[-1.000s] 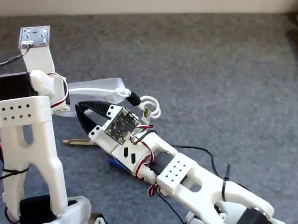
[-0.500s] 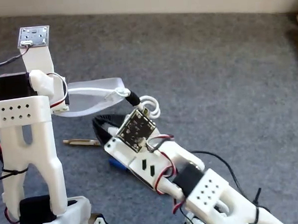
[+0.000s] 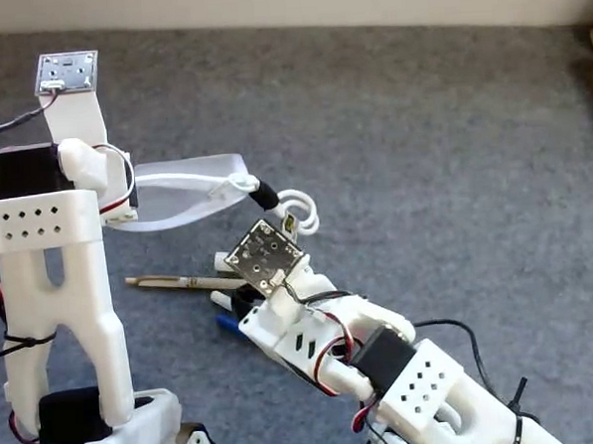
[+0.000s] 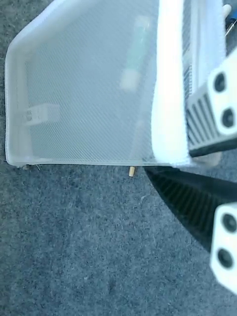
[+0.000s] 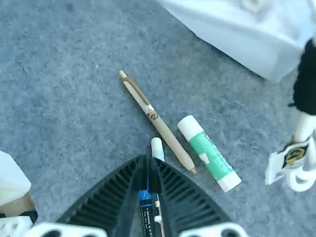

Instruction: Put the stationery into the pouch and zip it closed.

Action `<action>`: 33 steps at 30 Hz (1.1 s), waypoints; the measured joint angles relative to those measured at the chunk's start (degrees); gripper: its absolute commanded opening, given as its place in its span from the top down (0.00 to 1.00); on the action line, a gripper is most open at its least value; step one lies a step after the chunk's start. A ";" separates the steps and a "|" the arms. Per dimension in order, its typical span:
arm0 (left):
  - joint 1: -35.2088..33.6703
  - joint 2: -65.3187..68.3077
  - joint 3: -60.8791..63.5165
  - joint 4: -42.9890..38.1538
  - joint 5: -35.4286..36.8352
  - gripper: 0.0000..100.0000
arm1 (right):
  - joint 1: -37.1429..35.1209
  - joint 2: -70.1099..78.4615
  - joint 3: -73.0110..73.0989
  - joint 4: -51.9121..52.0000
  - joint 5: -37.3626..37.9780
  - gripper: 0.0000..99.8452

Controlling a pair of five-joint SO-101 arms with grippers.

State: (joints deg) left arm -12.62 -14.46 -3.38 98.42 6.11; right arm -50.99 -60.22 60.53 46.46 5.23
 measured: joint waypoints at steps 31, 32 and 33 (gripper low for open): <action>-0.09 0.09 0.09 -5.27 4.31 0.99 | -3.43 0.00 0.00 7.74 -0.44 0.87; -0.09 0.09 0.09 -5.27 4.66 0.99 | -3.60 0.00 0.00 7.74 -0.44 0.86; -0.09 0.09 0.09 -5.27 5.01 0.99 | -3.60 0.00 0.00 7.74 -0.44 0.85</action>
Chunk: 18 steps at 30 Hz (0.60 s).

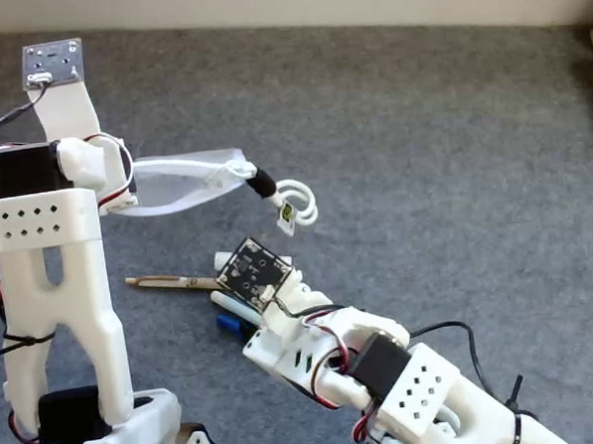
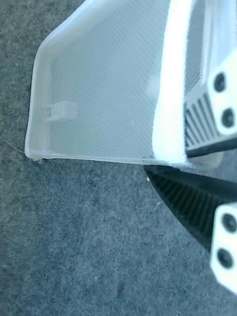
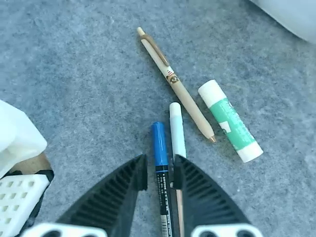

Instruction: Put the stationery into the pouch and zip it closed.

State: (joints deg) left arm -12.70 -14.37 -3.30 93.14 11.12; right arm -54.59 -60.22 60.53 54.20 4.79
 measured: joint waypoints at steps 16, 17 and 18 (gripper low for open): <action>-7.30 -11.52 10.20 -3.78 3.69 0.99 | -0.26 27.78 -3.43 -9.14 0.00 0.85; -7.91 -12.31 11.16 -4.48 3.69 0.99 | -0.26 29.45 -4.57 -9.32 0.00 0.85; -8.53 -12.92 11.96 -5.01 3.69 0.99 | -0.26 31.03 -5.89 -9.41 0.00 0.85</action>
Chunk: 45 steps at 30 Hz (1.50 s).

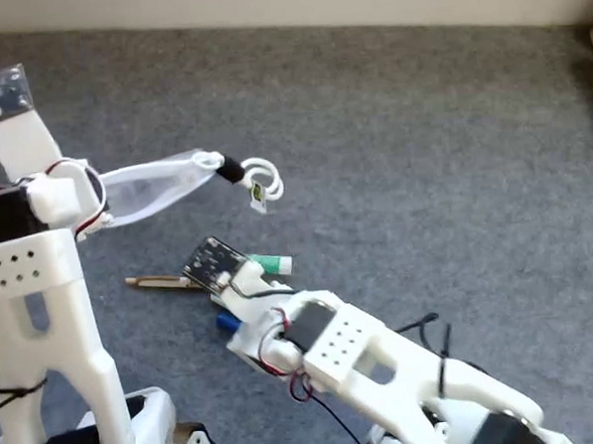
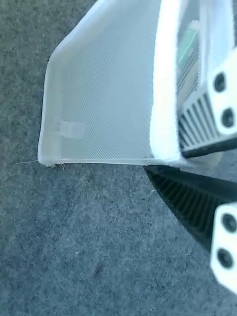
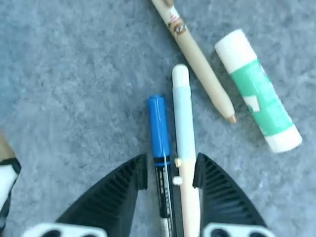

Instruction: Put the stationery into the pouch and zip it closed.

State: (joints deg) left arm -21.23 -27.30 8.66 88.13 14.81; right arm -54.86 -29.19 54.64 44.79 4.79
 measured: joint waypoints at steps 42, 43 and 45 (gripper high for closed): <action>-5.36 -1.85 2.37 -2.73 0.00 0.99 | 3.87 37.63 -26.81 -0.70 5.27 1.00; -5.36 -1.85 2.37 -2.73 0.00 0.99 | 3.87 37.63 -26.81 -0.70 5.71 1.00; -5.36 -1.85 2.37 -2.73 0.00 0.99 | 3.87 37.71 -26.81 -0.70 6.33 1.00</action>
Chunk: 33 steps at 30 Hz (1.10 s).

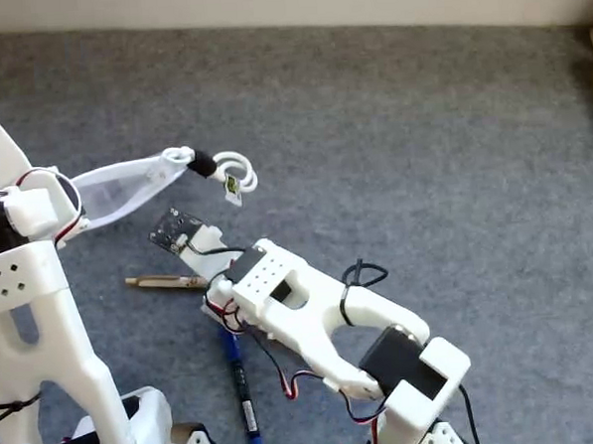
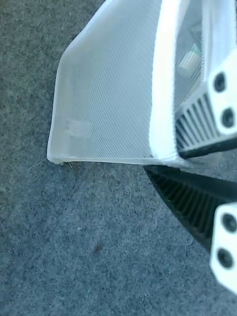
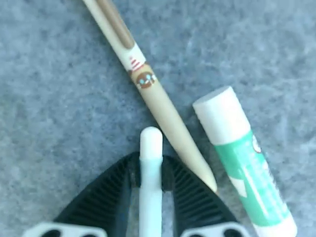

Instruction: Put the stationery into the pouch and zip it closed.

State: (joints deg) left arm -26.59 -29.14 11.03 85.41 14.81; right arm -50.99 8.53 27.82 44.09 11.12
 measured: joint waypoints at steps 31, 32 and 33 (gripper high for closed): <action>0.00 -0.79 1.93 -0.88 0.00 0.99 | -0.09 -29.45 16.97 8.70 1.32 1.00; 0.00 -0.79 1.93 -0.88 0.00 0.99 | -0.09 -31.30 18.29 7.74 1.32 1.00; 0.00 -0.79 1.93 -0.88 0.00 0.99 | -0.09 -33.05 19.78 6.59 1.32 1.00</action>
State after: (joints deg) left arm -26.59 -29.93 12.97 84.53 14.81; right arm -51.08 -24.53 47.60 50.68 12.44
